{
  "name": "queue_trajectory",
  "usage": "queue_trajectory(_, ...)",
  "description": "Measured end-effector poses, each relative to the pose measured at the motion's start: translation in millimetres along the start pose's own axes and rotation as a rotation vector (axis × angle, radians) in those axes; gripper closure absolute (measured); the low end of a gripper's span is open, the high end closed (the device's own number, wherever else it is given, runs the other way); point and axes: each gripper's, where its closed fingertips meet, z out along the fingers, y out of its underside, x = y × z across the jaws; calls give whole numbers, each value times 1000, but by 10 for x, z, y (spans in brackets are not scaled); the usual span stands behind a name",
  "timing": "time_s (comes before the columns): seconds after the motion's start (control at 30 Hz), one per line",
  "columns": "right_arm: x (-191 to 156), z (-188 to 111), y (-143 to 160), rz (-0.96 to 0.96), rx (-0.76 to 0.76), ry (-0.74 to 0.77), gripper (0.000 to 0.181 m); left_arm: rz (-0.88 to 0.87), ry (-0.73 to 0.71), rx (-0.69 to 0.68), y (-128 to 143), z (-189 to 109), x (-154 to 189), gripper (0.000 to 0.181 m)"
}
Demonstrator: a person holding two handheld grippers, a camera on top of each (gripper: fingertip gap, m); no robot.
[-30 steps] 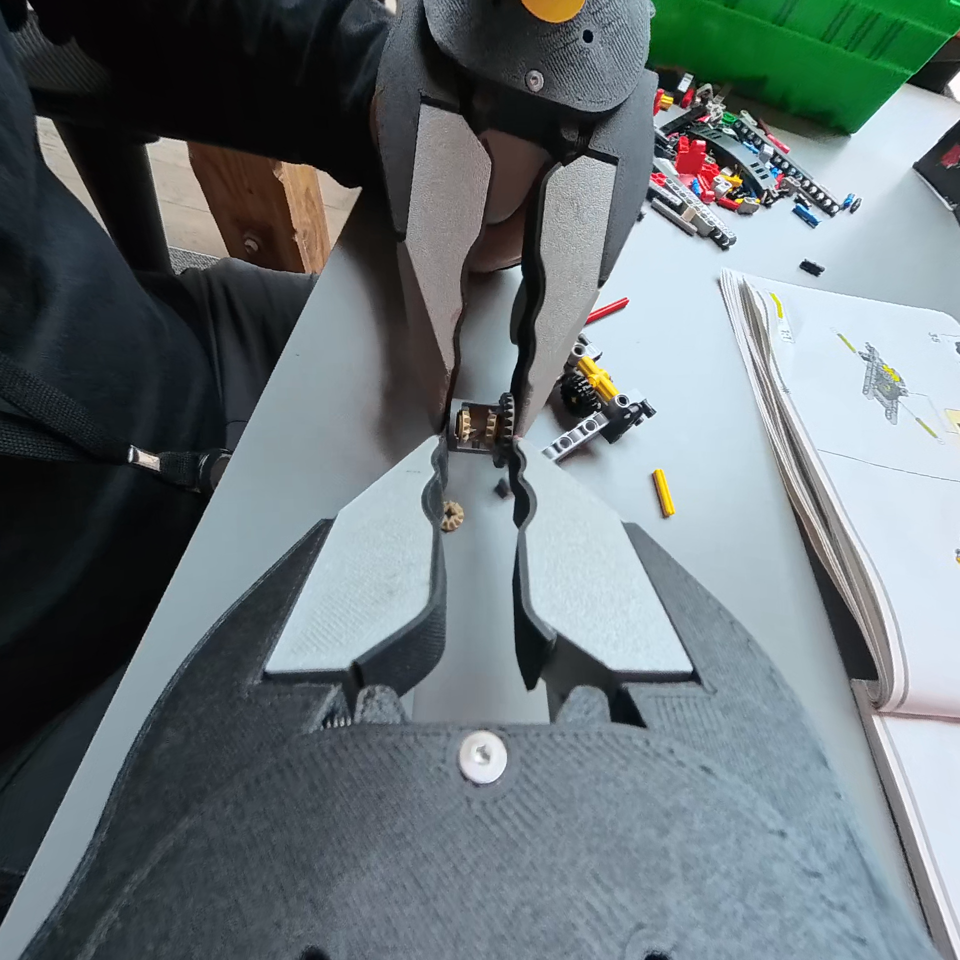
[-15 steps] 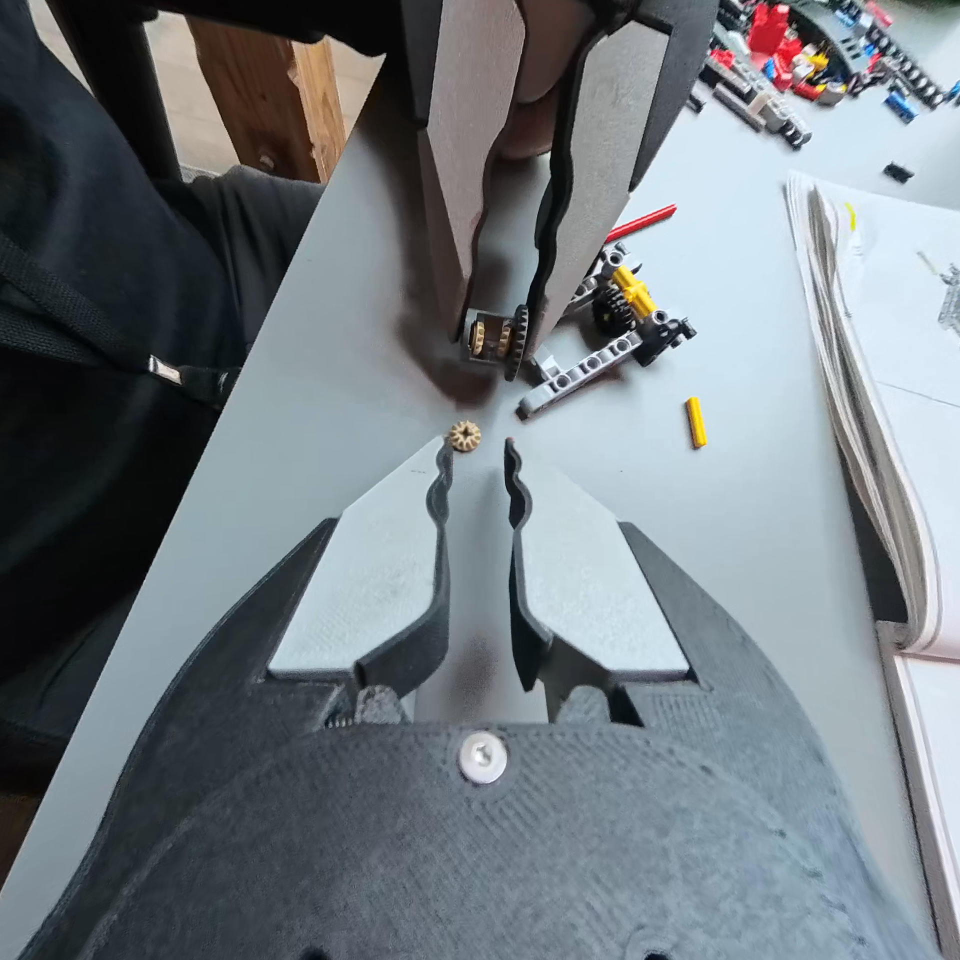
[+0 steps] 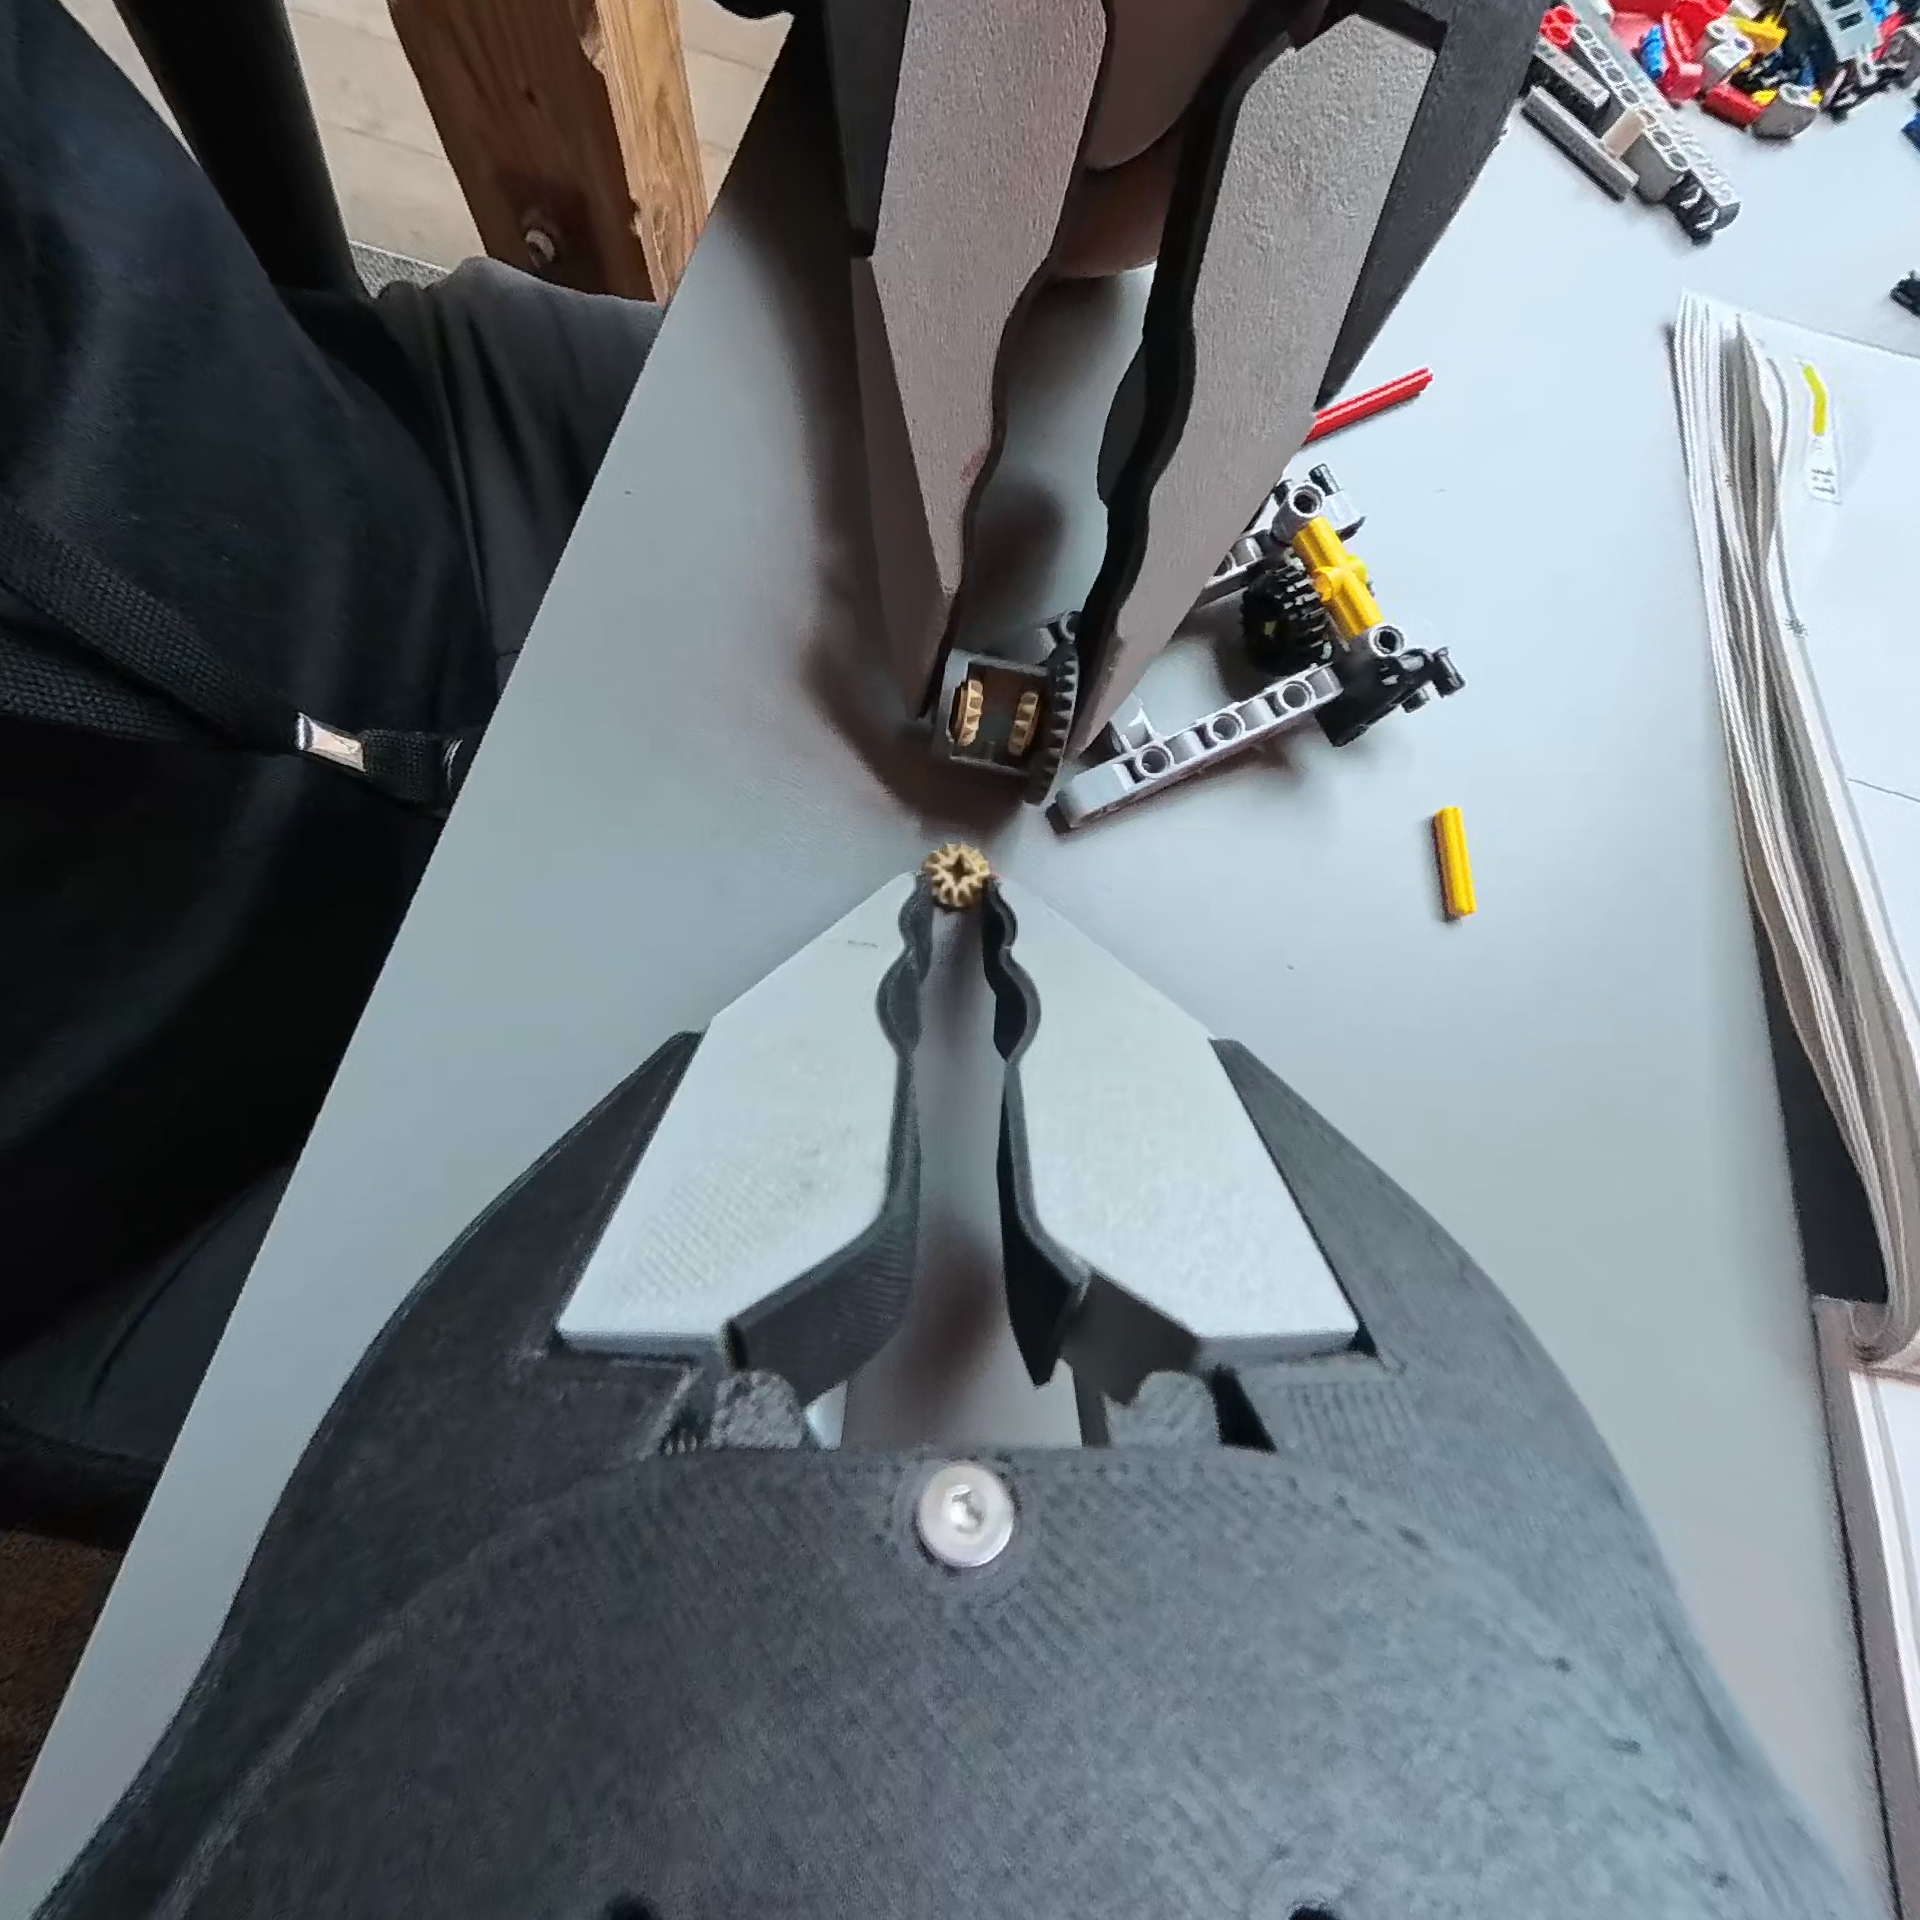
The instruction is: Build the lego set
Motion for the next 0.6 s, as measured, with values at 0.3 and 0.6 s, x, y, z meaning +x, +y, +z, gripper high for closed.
queue_trajectory(0.3, 32, -32, -35, -5, 27, 33, 181, -23, 1, 1, -28, 35, 12, 159)
queue_trajectory(0.6, 83, -37, -82, -13, 49, 76, 180, -59, 21, 34, -16, -116, -26, 159)
